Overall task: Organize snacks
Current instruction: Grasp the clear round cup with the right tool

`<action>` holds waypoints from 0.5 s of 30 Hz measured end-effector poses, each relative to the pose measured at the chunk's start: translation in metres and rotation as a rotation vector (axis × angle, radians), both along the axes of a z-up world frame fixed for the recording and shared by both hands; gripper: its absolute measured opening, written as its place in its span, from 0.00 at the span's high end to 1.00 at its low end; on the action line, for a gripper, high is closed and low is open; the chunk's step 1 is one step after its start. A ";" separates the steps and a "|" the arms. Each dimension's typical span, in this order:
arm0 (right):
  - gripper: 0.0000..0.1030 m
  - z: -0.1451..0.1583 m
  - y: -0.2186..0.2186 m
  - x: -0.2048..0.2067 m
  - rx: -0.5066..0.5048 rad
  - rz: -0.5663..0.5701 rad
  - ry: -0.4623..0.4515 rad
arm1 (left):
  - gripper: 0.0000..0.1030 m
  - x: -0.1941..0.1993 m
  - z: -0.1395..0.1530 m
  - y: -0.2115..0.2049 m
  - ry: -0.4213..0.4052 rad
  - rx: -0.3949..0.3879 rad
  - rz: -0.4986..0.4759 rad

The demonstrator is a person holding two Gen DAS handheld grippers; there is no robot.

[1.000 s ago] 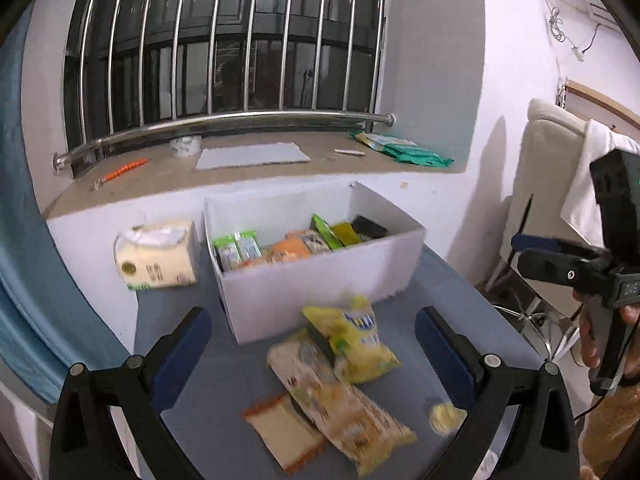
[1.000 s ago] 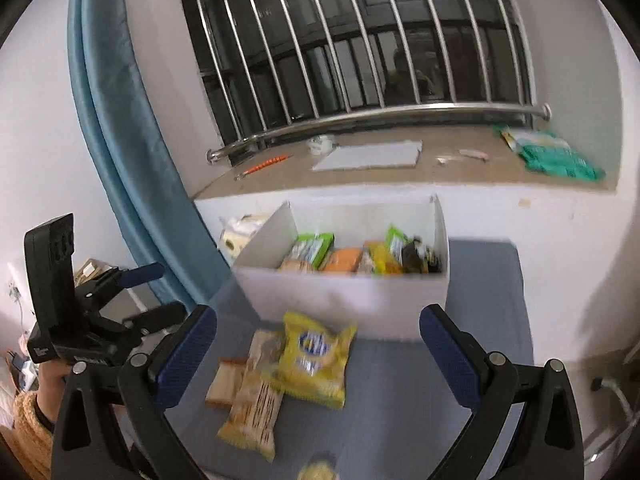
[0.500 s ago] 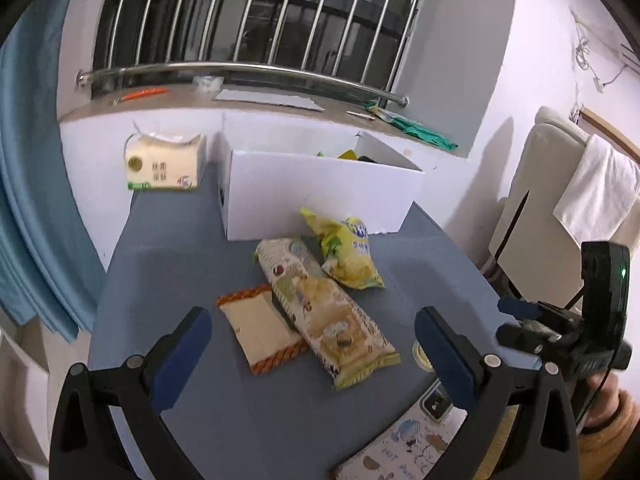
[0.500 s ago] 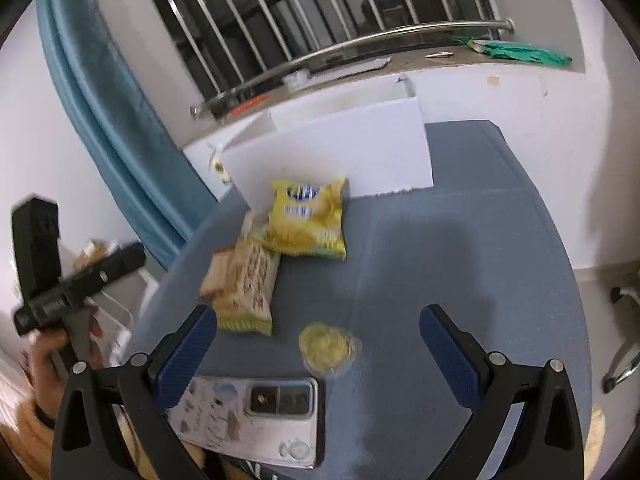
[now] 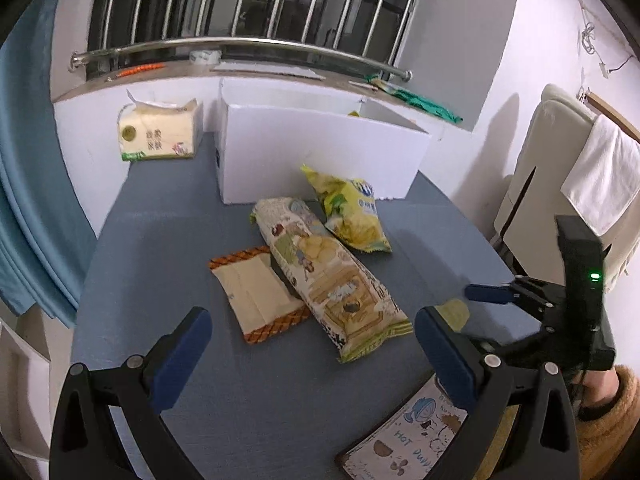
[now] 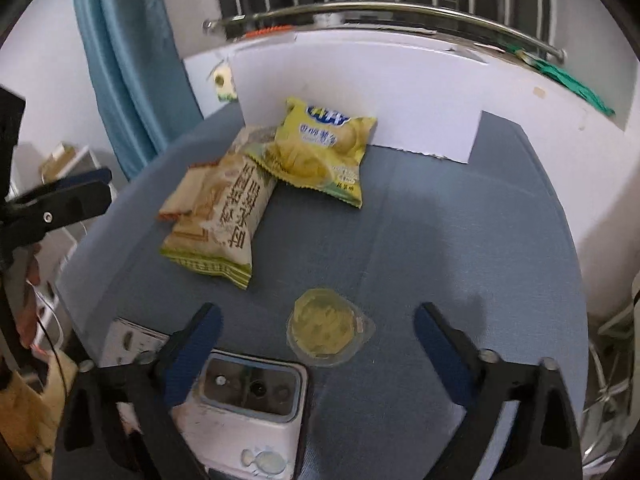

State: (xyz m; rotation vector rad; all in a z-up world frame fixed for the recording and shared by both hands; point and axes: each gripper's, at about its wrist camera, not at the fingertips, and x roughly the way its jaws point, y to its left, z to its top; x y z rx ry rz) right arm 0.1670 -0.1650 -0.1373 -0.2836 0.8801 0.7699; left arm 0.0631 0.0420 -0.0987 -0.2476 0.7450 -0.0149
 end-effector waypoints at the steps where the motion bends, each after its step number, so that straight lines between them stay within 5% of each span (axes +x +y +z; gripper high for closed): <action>1: 0.30 -0.004 0.003 0.003 -0.025 -0.001 0.003 | 0.00 0.001 -0.002 -0.002 0.002 0.001 -0.008; 3: 0.62 -0.011 0.007 0.008 -0.063 -0.012 0.014 | 0.00 0.004 -0.003 -0.005 0.008 0.005 -0.018; 15: 0.66 0.005 -0.025 0.013 0.095 -0.046 0.048 | 0.00 0.039 -0.019 -0.029 0.124 0.073 -0.039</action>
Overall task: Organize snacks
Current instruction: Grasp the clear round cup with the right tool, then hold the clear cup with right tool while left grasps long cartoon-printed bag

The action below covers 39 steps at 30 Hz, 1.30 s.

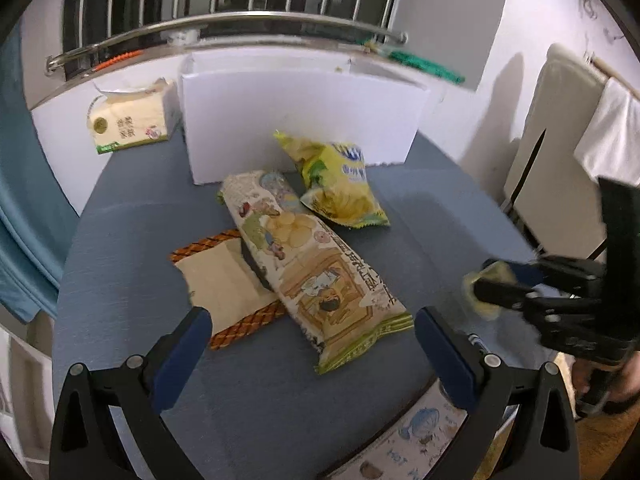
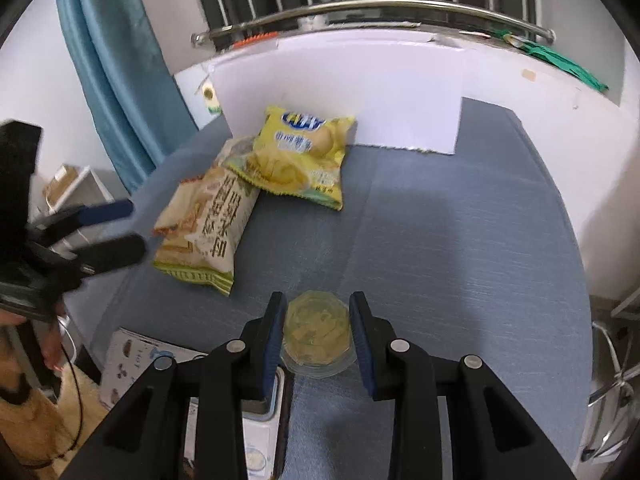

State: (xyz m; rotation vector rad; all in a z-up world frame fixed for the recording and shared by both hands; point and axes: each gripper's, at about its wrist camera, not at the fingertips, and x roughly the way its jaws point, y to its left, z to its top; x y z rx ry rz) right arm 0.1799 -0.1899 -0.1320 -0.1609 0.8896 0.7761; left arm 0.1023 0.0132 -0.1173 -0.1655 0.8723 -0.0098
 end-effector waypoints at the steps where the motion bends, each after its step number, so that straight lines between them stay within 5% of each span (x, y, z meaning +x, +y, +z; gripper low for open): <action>1: 0.66 0.002 -0.002 0.000 0.010 -0.006 -0.002 | 0.00 0.007 -0.001 -0.002 0.013 0.003 -0.005; 12: 0.66 0.017 -0.015 -0.006 0.089 -0.022 -0.010 | 0.03 0.073 -0.013 -0.002 0.106 0.101 0.036; 14: 0.66 0.016 -0.017 -0.006 0.095 -0.029 -0.006 | 0.32 0.077 -0.020 -0.002 0.134 0.095 0.003; 17: 0.66 0.014 -0.020 -0.004 0.104 -0.036 0.005 | 0.59 0.069 -0.014 0.004 0.103 0.093 -0.012; 29: 0.66 0.018 -0.017 -0.003 0.158 -0.019 0.023 | 0.86 0.014 0.043 0.034 -0.066 0.020 -0.024; 33: 0.66 0.020 -0.011 -0.003 0.149 -0.008 0.015 | 0.81 0.018 0.028 0.030 -0.010 0.027 -0.056; 37: 0.66 0.017 -0.008 -0.006 0.139 0.003 0.017 | 0.17 0.014 0.007 0.013 0.069 0.143 -0.058; 39: 0.66 0.016 -0.006 -0.006 0.132 0.006 0.019 | 0.13 0.013 0.003 0.009 0.084 0.162 -0.065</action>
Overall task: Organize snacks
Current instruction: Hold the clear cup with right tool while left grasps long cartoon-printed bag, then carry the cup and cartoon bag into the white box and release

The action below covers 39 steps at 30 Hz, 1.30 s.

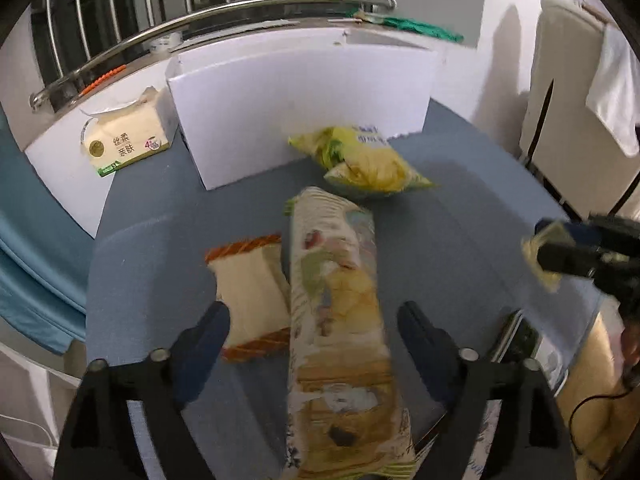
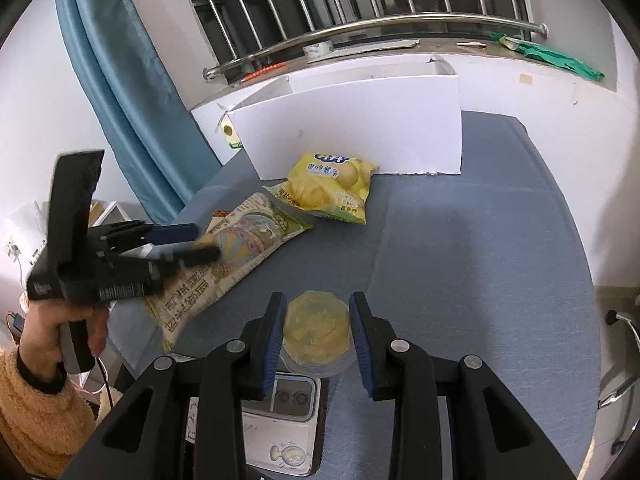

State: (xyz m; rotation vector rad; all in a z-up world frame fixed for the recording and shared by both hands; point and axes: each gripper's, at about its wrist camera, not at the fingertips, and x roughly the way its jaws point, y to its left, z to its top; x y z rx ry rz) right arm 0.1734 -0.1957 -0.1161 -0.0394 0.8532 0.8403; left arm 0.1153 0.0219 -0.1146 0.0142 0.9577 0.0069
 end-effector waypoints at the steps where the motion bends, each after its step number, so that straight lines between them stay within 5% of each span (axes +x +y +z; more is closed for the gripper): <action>1: 0.66 0.000 0.000 0.000 -0.001 0.001 -0.001 | 0.13 0.000 -0.002 -0.001 0.014 0.001 -0.002; 7: 0.66 -0.001 0.002 0.001 -0.003 0.004 0.001 | 0.16 0.001 -0.017 -0.010 0.083 0.030 -0.025; 9: 0.66 -0.003 0.002 0.000 -0.001 0.007 0.005 | 0.49 -0.002 -0.022 -0.013 0.113 -0.008 -0.051; 12: 0.66 -0.005 0.001 0.000 -0.005 0.007 0.006 | 0.64 -0.013 -0.017 -0.015 0.100 -0.006 -0.071; 24: 0.66 0.003 0.002 0.003 0.035 0.000 -0.005 | 0.65 -0.033 0.067 0.018 -0.181 -0.134 -0.012; 32: 0.66 0.067 0.022 0.044 0.116 0.009 -0.086 | 0.65 0.029 0.125 0.058 -0.361 -0.260 0.045; 39: 0.66 0.125 0.053 0.123 0.174 -0.021 -0.093 | 0.65 0.115 0.137 0.073 -0.335 -0.264 0.072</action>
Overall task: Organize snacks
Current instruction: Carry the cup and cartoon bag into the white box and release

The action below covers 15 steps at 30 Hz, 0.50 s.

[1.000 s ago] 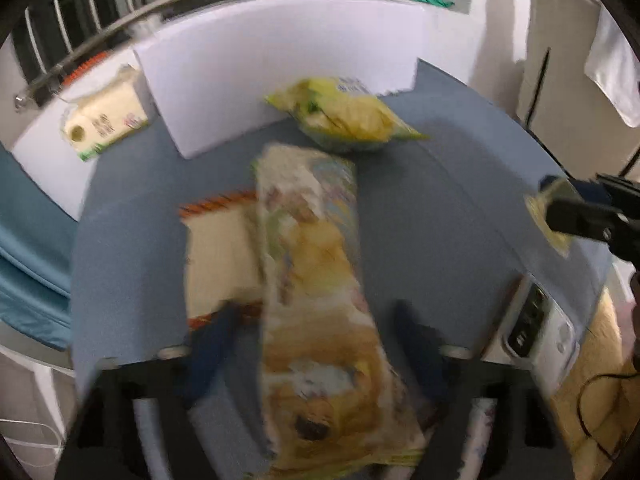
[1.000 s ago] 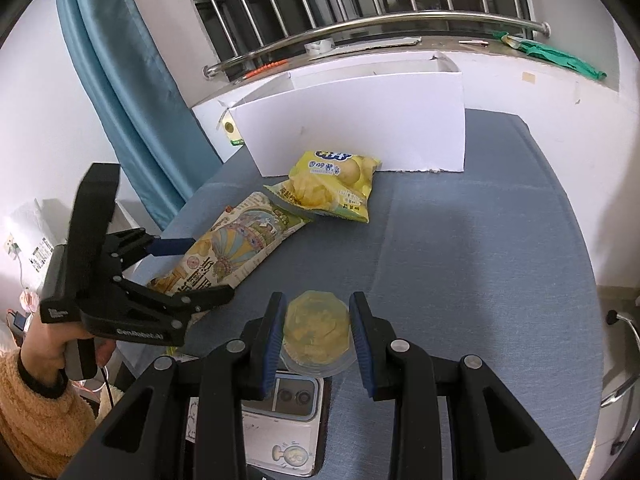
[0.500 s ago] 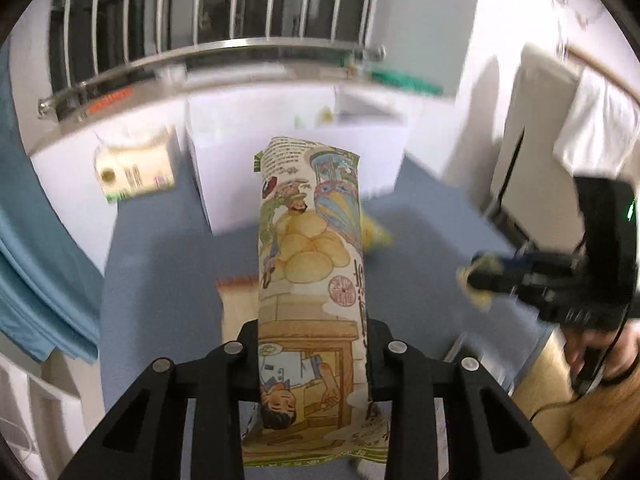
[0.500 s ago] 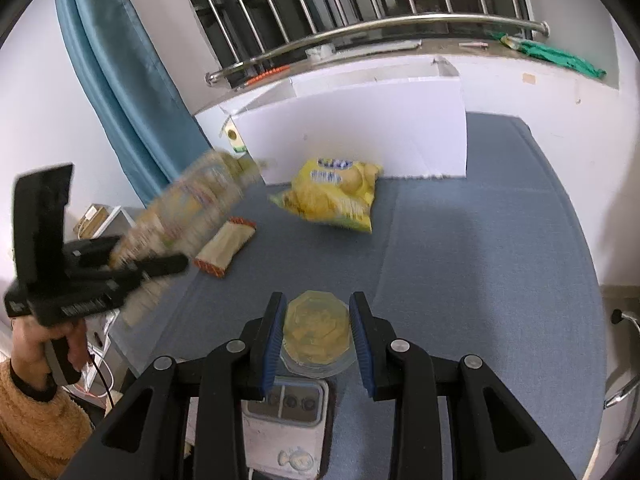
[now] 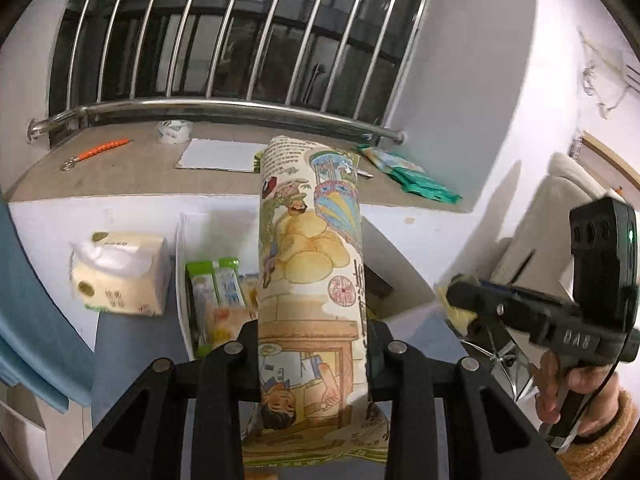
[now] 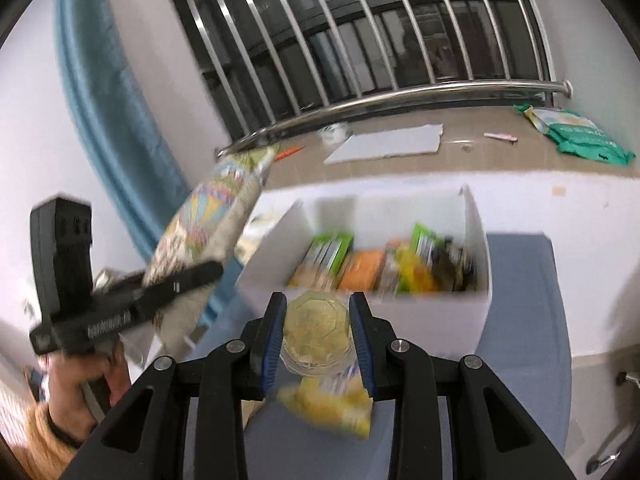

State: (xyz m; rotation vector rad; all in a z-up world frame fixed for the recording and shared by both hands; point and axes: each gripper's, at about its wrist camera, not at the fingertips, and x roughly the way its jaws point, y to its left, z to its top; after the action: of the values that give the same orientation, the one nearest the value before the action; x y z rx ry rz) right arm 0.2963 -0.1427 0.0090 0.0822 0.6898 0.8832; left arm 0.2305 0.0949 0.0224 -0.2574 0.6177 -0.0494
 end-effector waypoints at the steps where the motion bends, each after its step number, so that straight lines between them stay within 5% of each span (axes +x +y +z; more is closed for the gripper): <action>1: 0.66 0.003 0.005 0.013 -0.003 -0.009 0.011 | 0.65 0.011 -0.002 0.004 0.009 0.000 0.005; 6: 0.66 0.002 0.024 0.083 -0.003 -0.081 0.094 | 0.63 0.056 -0.011 0.010 0.056 0.065 0.051; 7: 0.64 -0.001 0.026 0.091 -0.005 -0.091 0.107 | 0.53 0.061 -0.014 0.011 0.063 0.077 0.064; 8: 0.63 -0.004 0.029 0.101 -0.007 -0.094 0.125 | 0.27 0.065 -0.017 0.013 0.075 0.076 0.072; 9: 0.43 -0.008 0.031 0.111 -0.005 -0.095 0.149 | 0.13 0.068 -0.020 0.016 0.086 0.073 0.084; 10: 0.09 -0.011 0.032 0.117 -0.001 -0.100 0.173 | 0.00 0.071 -0.020 0.020 0.081 0.075 0.098; 11: 0.00 -0.014 0.029 0.121 0.008 -0.116 0.192 | 0.00 0.070 -0.020 0.022 0.078 0.076 0.102; 15: 0.00 -0.016 0.010 0.120 0.085 -0.159 0.201 | 0.00 0.061 -0.024 0.031 0.062 0.056 0.077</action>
State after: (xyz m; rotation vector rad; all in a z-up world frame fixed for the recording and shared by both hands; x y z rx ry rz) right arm 0.4166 -0.1325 -0.0065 0.3011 0.8214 0.7575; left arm 0.2914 0.1254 -0.0016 -0.2292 0.6695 0.0499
